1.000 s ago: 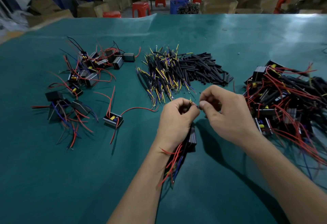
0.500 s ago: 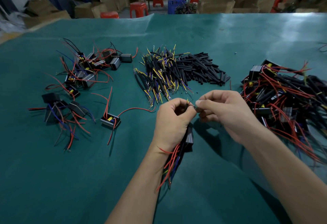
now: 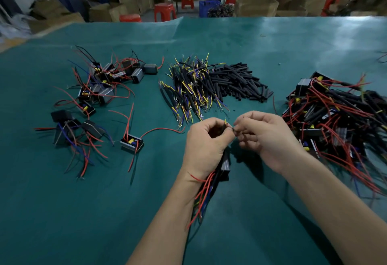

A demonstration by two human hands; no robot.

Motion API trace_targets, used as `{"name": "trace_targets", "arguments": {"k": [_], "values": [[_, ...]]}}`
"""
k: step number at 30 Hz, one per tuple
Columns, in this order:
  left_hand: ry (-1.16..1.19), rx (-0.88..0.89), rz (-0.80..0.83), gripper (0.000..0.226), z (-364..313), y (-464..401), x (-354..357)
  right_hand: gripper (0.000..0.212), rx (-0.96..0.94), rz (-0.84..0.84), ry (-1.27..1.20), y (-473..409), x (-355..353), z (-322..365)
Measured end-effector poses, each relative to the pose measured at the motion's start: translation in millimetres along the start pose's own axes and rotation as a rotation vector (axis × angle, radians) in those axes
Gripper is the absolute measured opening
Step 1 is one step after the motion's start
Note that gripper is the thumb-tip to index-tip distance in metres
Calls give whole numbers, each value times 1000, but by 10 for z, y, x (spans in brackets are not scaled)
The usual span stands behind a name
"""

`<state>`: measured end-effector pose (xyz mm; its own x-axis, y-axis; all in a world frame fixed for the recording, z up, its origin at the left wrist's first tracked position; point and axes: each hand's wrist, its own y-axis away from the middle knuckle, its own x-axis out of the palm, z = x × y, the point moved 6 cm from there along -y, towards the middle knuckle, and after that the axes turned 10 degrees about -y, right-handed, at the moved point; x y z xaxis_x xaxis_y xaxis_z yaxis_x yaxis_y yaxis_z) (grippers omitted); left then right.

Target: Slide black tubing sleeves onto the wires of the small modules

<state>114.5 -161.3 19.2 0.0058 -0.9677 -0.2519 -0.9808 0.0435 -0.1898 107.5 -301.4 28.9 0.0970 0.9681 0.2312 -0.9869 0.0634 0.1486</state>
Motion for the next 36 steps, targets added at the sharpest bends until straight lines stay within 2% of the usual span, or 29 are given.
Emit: {"name": "trace_targets", "arguments": {"k": [4,8,20,23,26,30,32,34,36], "values": [[-4,-18,-37,24,8,-18,-34,24,-240,130,315,22,-52,221],[-9,-26,-17,29,-3,-25,-24,23,-452,119,650,20,-81,311],[-4,-12,26,22,-11,-10,-2,5,-565,126,827,64,-53,368],[-1,3,38,19,-18,1,7,9,-582,108,890,85,-28,381],[0,25,54,16,-17,3,7,18,-423,52,763,54,-14,280],[-15,37,78,19,-24,16,20,34,42,-71,224,-22,-66,2],[-28,40,60,21,-27,11,9,34,215,-63,60,-5,-49,-88],[-43,32,22,21,-16,-4,-11,31,211,-25,19,-24,-47,-79],[-35,7,-22,19,6,-17,-34,24,-22,-2,206,-38,-87,64]]}}
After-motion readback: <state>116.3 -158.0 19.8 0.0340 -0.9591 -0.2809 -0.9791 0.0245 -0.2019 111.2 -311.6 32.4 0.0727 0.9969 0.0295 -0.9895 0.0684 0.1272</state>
